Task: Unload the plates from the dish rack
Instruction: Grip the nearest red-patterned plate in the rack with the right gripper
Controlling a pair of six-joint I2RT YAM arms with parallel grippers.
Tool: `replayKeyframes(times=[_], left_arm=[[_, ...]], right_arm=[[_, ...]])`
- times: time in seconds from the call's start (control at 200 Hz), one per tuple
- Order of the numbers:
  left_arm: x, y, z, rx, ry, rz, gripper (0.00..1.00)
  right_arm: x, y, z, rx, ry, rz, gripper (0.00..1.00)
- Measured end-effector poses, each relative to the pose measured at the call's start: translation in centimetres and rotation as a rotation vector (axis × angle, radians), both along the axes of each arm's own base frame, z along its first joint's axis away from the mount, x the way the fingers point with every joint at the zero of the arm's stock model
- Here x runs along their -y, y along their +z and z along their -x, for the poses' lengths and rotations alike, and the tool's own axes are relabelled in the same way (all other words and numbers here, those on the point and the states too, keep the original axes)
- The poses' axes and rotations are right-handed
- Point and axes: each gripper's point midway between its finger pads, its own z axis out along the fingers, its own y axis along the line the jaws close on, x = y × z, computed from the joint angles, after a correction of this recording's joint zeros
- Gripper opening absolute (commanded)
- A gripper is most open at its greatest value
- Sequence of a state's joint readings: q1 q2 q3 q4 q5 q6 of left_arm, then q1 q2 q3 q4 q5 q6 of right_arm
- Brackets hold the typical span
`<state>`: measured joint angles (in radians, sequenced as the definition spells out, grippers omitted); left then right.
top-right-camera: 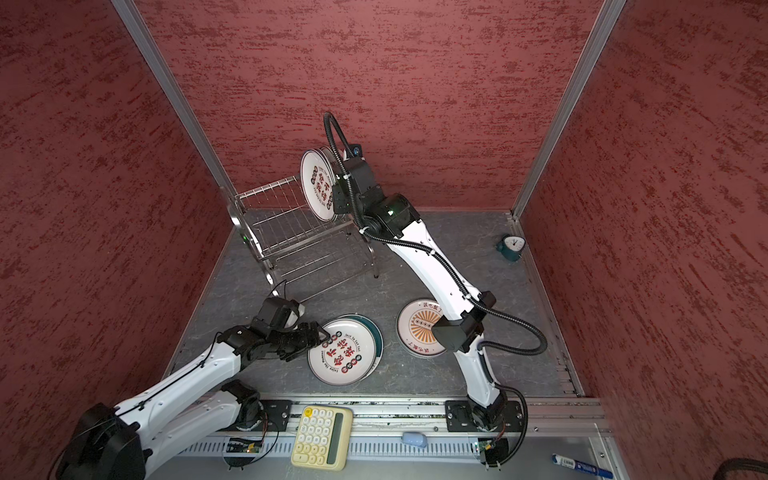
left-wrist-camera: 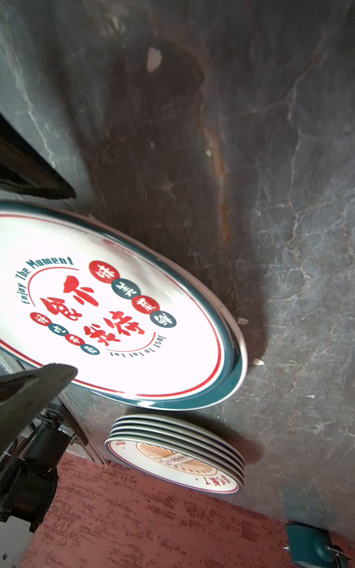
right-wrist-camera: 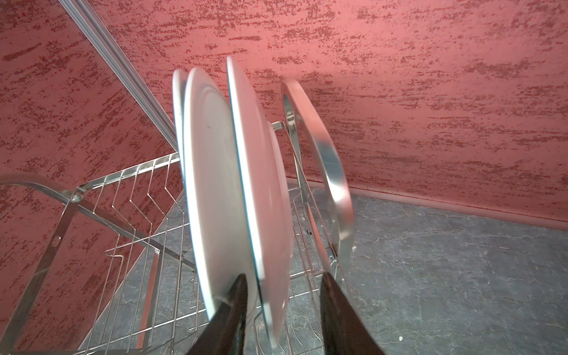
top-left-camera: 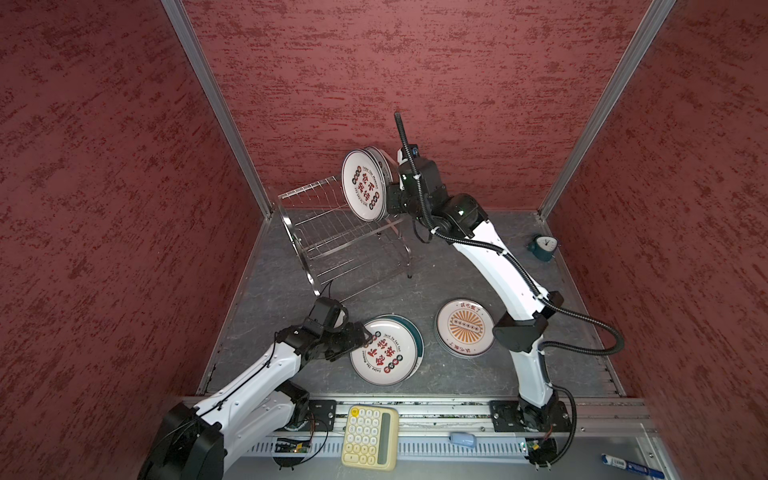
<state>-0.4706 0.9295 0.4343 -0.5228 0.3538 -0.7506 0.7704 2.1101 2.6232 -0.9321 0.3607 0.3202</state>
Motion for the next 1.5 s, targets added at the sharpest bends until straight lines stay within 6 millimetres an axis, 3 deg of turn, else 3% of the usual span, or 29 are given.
replayKeyframes(times=[0.331,0.481,0.591,0.791,1.017,1.503], left_arm=[[0.0,0.1,-0.1,0.002,0.003,-0.004,0.96],[-0.2,-0.3,-0.2,-0.009,0.008,-0.019,0.97],[-0.2,-0.3,-0.1,-0.012,0.009,-0.022,0.98],[0.1,1.1,-0.5,-0.002,0.004,-0.022,0.99],[0.6,1.9,-0.2,-0.006,-0.009,-0.036,1.0],[1.1,0.8,0.7,-0.053,-0.026,-0.084,0.99]], right_arm=[[-0.9,-3.1,-1.5,-0.029,0.0,0.058,0.34],[-1.0,-2.9,-1.7,-0.017,0.003,0.061,0.27],[-1.1,-2.8,-1.9,-0.005,0.0,0.059,0.17],[-0.5,-2.6,-2.3,0.017,-0.045,0.077,0.08],[0.0,-2.5,-2.6,0.031,-0.068,0.1,0.05],[0.5,-1.9,-2.6,0.054,-0.081,0.127,0.01]])
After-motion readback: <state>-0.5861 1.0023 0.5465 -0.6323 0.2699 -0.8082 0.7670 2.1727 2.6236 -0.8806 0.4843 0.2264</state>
